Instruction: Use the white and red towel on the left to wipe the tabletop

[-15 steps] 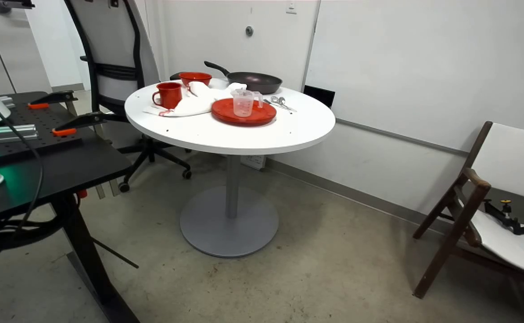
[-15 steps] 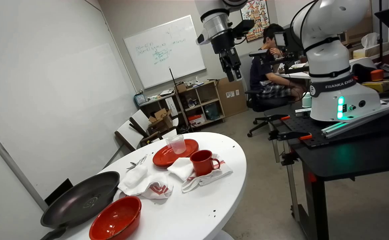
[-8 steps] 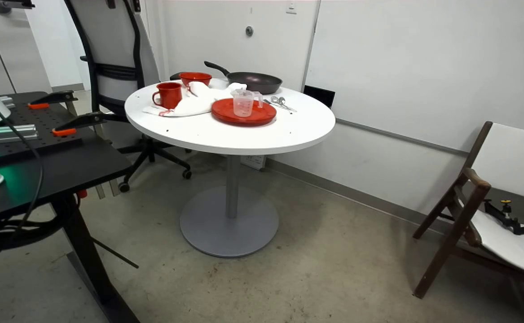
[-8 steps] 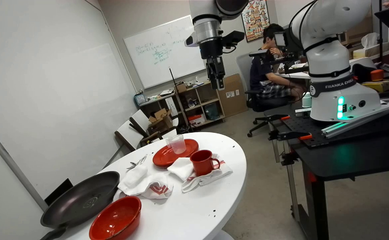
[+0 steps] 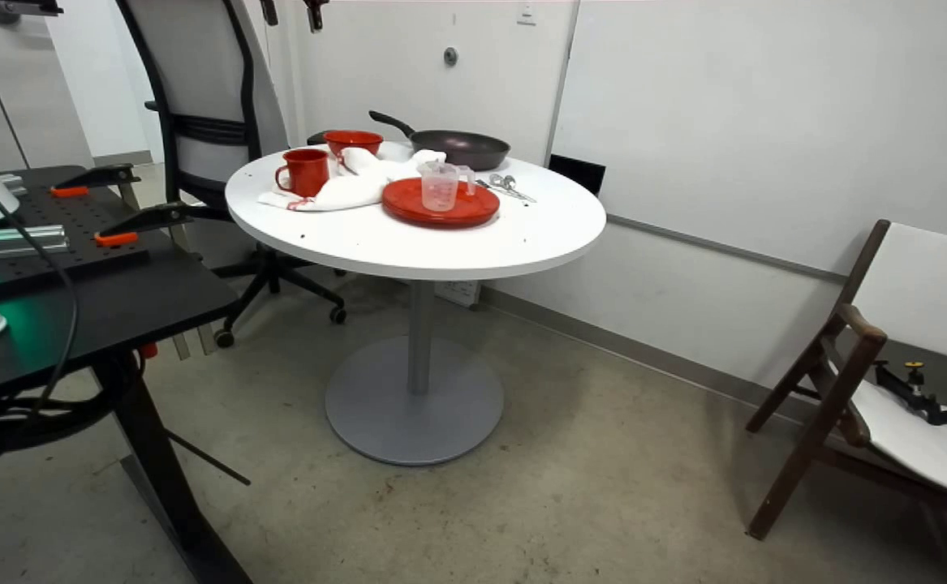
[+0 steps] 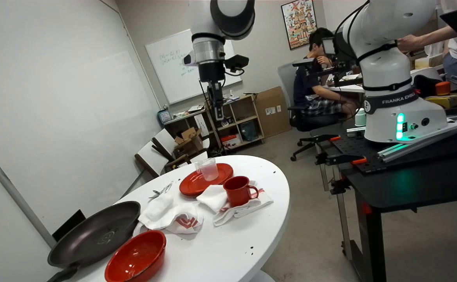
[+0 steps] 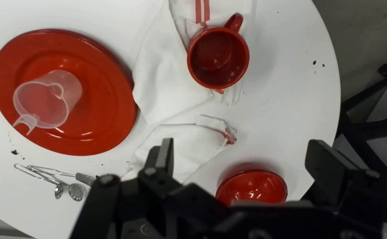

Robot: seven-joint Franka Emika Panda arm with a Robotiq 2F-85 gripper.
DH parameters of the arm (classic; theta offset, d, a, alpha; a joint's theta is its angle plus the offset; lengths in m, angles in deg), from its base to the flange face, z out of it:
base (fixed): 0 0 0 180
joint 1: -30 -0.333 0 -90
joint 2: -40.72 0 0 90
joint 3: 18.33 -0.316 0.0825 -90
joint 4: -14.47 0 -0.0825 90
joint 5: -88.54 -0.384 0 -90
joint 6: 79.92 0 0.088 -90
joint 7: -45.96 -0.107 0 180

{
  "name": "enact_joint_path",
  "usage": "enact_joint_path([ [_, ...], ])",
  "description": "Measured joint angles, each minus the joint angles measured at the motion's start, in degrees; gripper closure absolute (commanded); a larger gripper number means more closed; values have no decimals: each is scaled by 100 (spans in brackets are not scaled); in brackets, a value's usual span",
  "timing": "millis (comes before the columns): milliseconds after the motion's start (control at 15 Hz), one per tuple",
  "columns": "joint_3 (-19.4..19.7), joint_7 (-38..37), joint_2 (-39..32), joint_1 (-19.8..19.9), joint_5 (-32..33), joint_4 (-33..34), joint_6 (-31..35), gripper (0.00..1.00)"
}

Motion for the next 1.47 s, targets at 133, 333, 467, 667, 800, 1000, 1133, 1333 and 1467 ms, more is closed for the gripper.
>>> enact_joint_path([
  [133,-8,282,-698,43,-166,622,-9,0],
  [333,-94,497,-1739,197,-276,1566,-55,0],
  [467,-246,499,-2399,378,-274,2196,-126,0],
  [667,-437,461,-3299,583,-219,3127,-295,0],
  [800,-479,305,-3835,648,-159,3749,-468,0],
  [1000,-461,-125,-4515,683,-5,4633,-747,0],
  [1133,-457,-345,-4923,678,177,5214,-1004,0],
  [1333,-474,-450,-5498,596,403,6053,-1470,0],
  [1467,-504,-443,-5844,486,563,6544,-1770,0],
])
